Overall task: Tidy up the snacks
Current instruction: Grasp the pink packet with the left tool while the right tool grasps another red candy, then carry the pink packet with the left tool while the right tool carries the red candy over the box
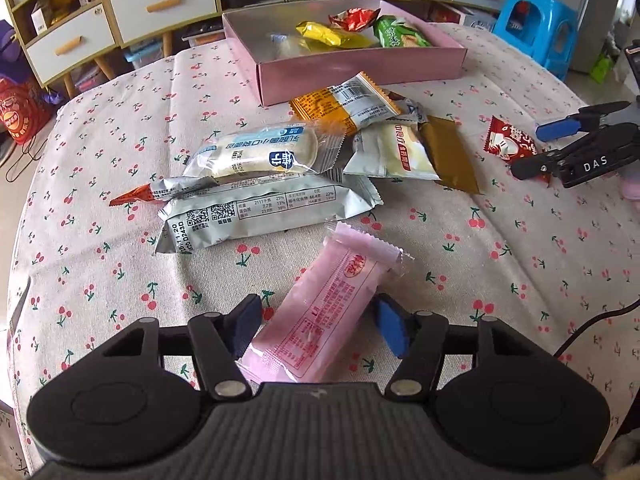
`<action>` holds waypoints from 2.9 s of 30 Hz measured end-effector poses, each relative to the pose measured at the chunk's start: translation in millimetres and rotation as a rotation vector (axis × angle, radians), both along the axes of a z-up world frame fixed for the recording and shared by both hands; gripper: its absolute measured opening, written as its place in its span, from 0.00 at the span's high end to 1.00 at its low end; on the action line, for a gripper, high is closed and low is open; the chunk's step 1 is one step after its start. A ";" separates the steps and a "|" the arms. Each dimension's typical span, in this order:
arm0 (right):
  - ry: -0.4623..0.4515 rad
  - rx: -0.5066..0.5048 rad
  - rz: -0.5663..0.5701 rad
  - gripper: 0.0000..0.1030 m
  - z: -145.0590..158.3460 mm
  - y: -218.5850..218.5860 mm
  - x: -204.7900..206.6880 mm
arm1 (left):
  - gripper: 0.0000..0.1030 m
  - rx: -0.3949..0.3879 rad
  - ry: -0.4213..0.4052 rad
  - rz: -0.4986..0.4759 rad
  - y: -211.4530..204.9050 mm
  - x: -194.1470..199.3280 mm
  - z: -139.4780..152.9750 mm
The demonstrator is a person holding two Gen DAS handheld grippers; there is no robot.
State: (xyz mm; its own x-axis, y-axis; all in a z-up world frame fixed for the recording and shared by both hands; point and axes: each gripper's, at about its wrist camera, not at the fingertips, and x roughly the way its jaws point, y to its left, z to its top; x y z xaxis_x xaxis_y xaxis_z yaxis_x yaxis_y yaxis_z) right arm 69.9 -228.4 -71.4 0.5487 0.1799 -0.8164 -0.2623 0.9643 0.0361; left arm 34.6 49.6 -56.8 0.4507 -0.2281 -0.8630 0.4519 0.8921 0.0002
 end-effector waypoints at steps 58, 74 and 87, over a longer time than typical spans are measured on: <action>0.167 0.533 -0.390 0.67 70.0 -25.2 48.6 | 0.69 -0.383 0.051 0.239 -47.2 90.5 64.1; 0.023 0.643 -0.453 0.67 73.8 -17.7 119.2 | 0.69 -0.377 -0.107 0.320 -45.2 160.6 65.6; 0.045 0.693 -0.451 0.67 36.3 -4.2 151.0 | 0.69 -0.403 -0.062 0.308 -66.5 185.6 40.7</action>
